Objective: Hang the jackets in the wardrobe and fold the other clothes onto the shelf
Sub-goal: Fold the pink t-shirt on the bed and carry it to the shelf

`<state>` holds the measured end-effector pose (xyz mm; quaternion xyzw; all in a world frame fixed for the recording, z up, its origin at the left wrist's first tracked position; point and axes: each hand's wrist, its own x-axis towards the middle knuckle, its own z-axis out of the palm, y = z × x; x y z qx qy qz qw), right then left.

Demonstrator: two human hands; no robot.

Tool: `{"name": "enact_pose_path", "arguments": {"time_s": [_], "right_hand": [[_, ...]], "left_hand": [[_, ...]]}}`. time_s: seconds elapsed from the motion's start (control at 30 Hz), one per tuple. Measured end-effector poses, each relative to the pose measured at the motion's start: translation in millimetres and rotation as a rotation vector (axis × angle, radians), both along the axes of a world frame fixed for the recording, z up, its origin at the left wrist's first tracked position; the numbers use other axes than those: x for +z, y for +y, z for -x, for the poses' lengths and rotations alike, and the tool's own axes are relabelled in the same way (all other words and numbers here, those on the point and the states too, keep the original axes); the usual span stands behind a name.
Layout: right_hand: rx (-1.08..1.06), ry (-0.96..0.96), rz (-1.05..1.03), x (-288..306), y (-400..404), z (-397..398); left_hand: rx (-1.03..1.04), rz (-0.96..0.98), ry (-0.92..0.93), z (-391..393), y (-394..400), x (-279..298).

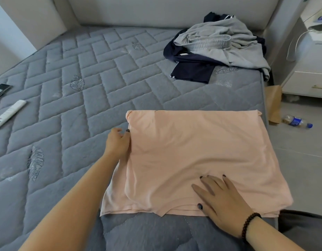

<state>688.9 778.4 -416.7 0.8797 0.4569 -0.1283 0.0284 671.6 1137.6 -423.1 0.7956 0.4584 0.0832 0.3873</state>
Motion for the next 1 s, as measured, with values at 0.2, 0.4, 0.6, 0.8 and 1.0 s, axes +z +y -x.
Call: {"name": "enact_pose_path", "arguments": {"time_s": [0.2, 0.4, 0.6, 0.8, 1.0], "right_hand": [[0.005, -0.026, -0.134, -12, 5, -8], [-0.025, 0.0, -0.28, -15, 10, -16], [-0.073, 0.032, -0.377, -12, 18, -21], [-0.088, 0.039, -0.402, -15, 25, -23], [-0.091, 0.058, -0.398, -17, 26, -23]], "left_hand": [[0.033, -0.106, -0.008, -84, 30, -2], [0.014, -0.314, 0.238, -119, 46, -9], [0.029, -0.244, 0.264, -127, 56, -2], [0.278, 0.545, -0.245, -115, 68, 11], [0.476, 0.48, -0.446, -112, 80, 8]]}}
